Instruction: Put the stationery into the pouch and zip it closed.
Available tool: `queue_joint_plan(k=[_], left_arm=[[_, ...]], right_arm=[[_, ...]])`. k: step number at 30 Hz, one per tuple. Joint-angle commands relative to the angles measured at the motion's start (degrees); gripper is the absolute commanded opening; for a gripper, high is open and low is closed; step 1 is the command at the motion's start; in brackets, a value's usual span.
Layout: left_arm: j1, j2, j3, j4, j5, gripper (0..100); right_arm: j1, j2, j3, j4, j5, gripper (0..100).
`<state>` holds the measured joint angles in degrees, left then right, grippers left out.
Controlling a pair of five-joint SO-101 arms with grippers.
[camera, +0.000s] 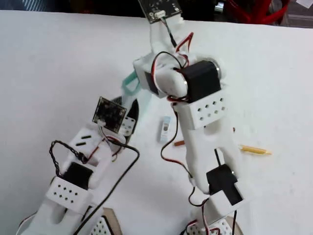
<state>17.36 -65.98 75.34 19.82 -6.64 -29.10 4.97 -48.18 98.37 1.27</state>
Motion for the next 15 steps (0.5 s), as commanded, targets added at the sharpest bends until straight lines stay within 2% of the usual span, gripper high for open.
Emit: queue_joint_plan(k=[1,7,12,15], left_arm=[[0.31,-1.1,-0.26,-1.67,-0.7,3],[0.31,-1.1,-0.26,-1.67,-0.7,4],[0.31,-1.1,-0.26,-1.58,-0.7,4],[0.31,-1.1,-0.26,-1.58,-0.7,4]], right_arm=[[-1.45,0.04,0.7,0.13,-0.62,19.8],[-3.56,0.31,-0.35,-0.66,-0.35,18.7],[-3.21,2.15,-0.79,-0.66,-0.09,7.5],[-3.12,3.21,-0.79,-0.66,-0.09,5.3]])
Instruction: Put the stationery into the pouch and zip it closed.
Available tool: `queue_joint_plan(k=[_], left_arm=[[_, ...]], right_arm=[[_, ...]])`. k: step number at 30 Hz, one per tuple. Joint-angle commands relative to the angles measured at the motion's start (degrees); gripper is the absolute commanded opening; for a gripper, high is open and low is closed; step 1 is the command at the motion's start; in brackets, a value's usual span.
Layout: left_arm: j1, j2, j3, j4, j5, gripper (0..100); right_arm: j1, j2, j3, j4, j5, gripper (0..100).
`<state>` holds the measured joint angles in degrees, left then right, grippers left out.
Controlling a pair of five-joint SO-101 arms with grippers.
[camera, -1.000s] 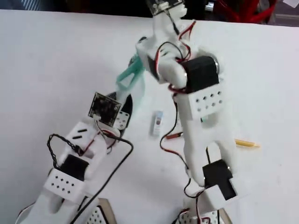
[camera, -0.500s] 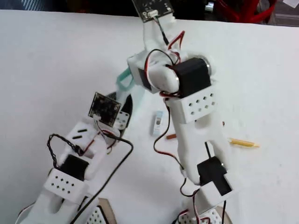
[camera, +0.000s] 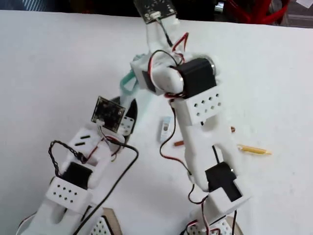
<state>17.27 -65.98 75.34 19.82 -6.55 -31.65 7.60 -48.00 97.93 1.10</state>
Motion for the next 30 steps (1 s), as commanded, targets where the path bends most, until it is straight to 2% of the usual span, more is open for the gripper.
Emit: queue_joint_plan(k=[1,11,16,22,30], left_arm=[[0.4,-1.1,-0.26,-1.58,-0.79,4],[0.4,-1.1,-0.26,-1.49,-0.79,4],[0.48,-1.1,-0.26,-1.49,-0.79,4],[0.48,-1.1,-0.26,-1.49,-0.79,4],[0.48,-1.1,-0.26,-1.49,-0.79,4]], right_arm=[[-0.57,0.75,-0.97,-0.22,0.09,5.2],[-0.84,-4.62,-1.05,-1.71,0.09,6.3],[-1.01,-5.67,-1.05,-1.98,0.09,18.3],[-1.71,-5.58,-0.44,-3.56,0.09,14.0],[-1.45,-0.48,-0.97,-3.56,0.09,14.0]])
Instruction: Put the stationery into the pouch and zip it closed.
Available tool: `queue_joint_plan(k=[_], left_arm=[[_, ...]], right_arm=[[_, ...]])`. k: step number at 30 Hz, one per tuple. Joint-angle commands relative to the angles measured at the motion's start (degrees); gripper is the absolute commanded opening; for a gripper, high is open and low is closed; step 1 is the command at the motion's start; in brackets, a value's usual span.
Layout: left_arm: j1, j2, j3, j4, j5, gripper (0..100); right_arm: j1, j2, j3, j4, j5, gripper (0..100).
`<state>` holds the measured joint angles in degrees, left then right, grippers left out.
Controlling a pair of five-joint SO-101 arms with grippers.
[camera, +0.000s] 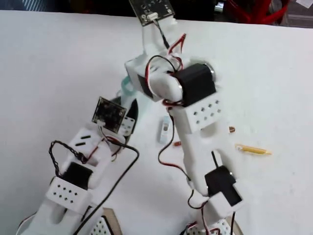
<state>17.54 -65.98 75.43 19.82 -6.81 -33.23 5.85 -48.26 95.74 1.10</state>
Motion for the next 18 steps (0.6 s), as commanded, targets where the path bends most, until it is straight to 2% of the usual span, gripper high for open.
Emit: queue_joint_plan(k=[1,7,10,18], left_arm=[[0.22,-1.1,-0.35,-1.41,-0.53,4],[0.31,-1.1,-0.26,-1.41,-0.53,4],[0.31,-1.1,-0.26,-1.41,-0.53,4],[0.22,-1.1,-0.26,-1.41,-0.53,4]], right_arm=[[0.22,1.98,-0.79,-1.36,0.09,14.0],[0.31,2.15,-0.79,-1.71,0.09,12.2],[0.66,2.24,-0.79,-1.71,0.09,1.5],[0.84,2.15,-0.79,-1.8,0.0,1.8]])
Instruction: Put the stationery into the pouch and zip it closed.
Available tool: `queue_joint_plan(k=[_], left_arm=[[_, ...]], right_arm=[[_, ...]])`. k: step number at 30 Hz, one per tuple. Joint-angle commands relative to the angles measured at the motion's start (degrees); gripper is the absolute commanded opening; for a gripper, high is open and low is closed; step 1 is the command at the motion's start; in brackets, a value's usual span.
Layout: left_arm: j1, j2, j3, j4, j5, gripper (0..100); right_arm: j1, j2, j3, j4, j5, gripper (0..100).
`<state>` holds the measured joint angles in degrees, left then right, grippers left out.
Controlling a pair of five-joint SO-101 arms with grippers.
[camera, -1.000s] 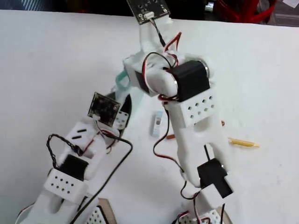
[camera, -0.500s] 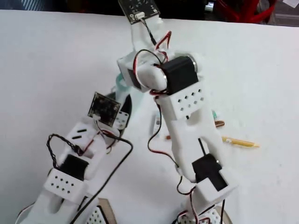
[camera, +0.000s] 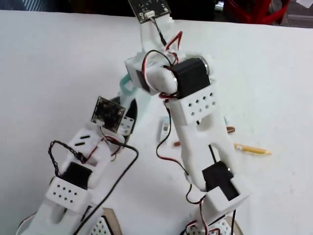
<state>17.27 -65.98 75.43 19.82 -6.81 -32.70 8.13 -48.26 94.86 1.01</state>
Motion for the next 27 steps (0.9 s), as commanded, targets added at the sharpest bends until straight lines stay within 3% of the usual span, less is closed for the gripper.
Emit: queue_joint_plan(k=[1,3,7,14,23,27], left_arm=[[0.4,-1.27,-0.26,-1.41,-0.44,6],[0.4,-1.45,-0.26,-1.23,0.0,14],[-0.66,-1.54,1.41,-1.67,8.53,32],[-0.75,-1.54,1.23,-6.24,6.07,26],[-0.84,-1.54,1.23,-13.1,5.89,9],[-0.48,-1.54,1.85,-13.19,5.8,7]], right_arm=[[0.31,-0.13,-0.79,-0.92,0.09,1.8],[0.31,0.13,-0.79,-0.92,0.09,1.8],[0.31,0.4,-0.79,-0.92,-0.09,1.8],[0.13,0.4,-0.79,-0.75,-0.26,1.8],[-0.04,0.4,-0.26,-0.48,-0.35,1.8],[-0.04,0.31,-0.26,-0.48,-0.35,1.8]])
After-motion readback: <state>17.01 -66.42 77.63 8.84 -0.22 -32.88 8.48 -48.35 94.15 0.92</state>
